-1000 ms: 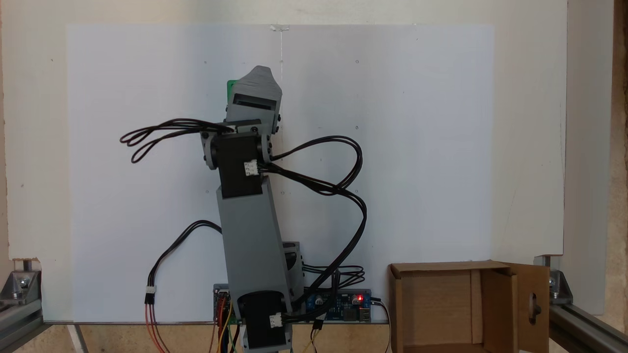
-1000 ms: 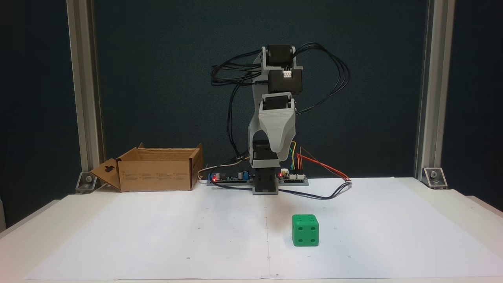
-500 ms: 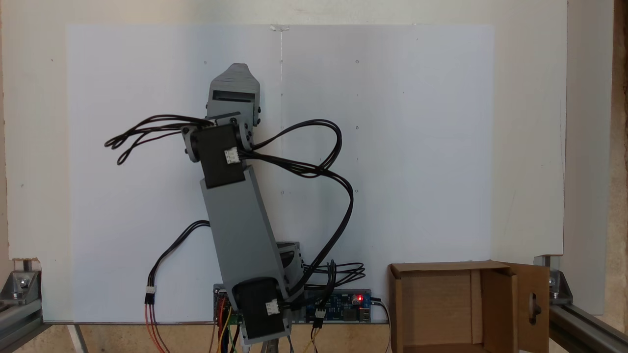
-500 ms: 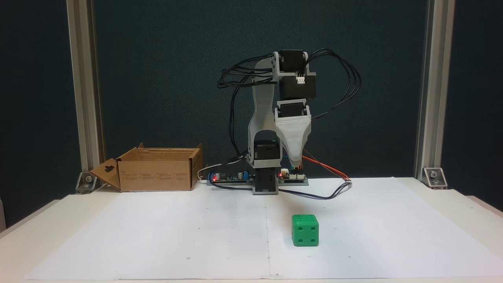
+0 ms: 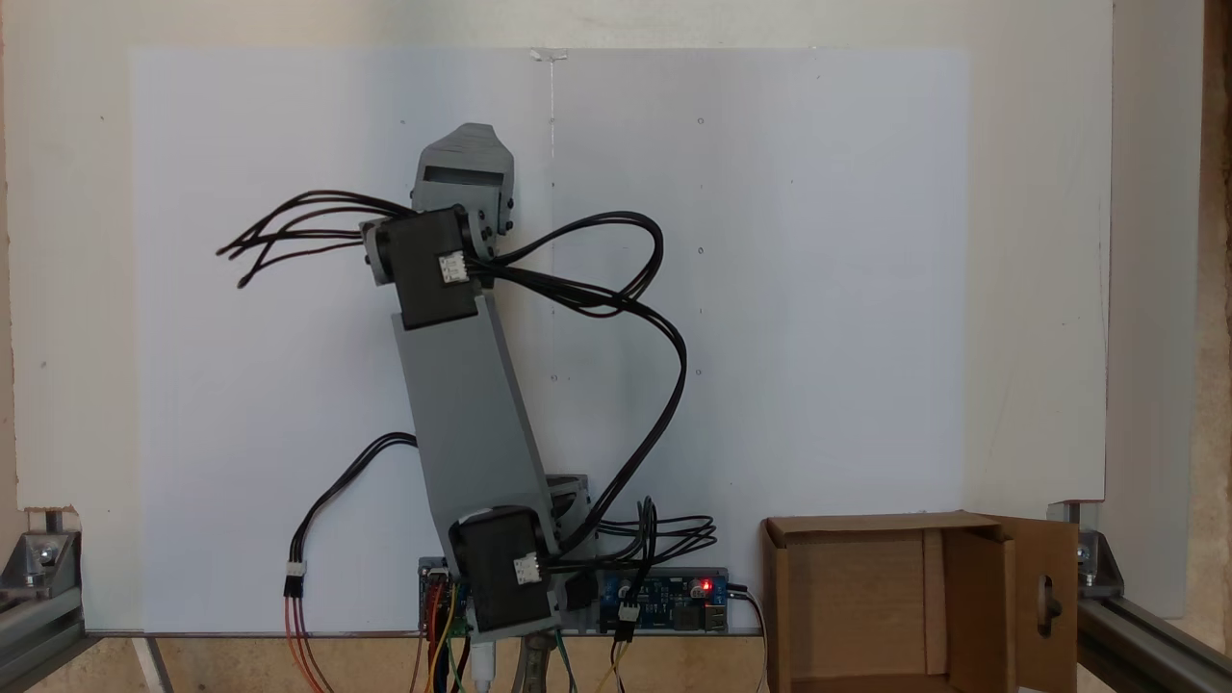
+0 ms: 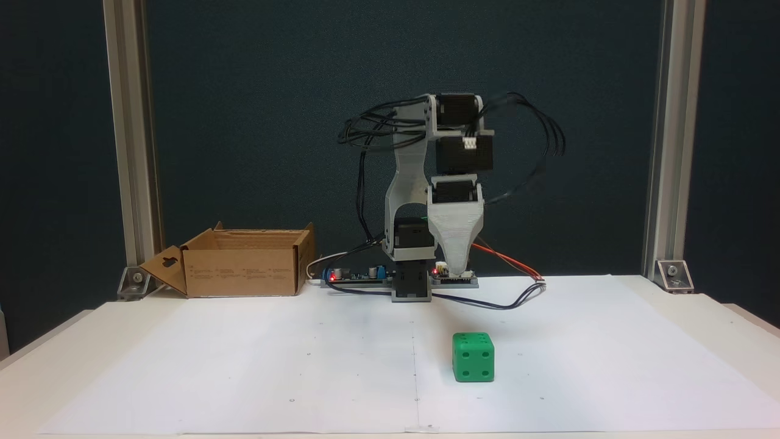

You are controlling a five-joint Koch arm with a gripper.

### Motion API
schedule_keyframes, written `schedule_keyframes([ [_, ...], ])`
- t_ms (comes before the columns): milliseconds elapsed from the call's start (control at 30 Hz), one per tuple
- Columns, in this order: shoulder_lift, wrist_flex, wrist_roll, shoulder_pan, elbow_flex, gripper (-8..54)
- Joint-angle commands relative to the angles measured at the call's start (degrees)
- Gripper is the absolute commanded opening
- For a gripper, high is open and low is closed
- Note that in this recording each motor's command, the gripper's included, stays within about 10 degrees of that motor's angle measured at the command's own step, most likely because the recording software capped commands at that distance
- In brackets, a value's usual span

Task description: Grasp a green dice and put it in the bin.

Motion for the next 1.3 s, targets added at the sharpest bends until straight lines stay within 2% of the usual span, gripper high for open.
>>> schedule_keyframes([
  [0,0.0,-1.05,2.81,0.09,-4.83,44.2],
  [300,-6.15,-1.14,3.08,0.62,-6.5,44.2],
  [1267,-13.54,-4.04,3.16,-0.09,-6.68,43.7],
])
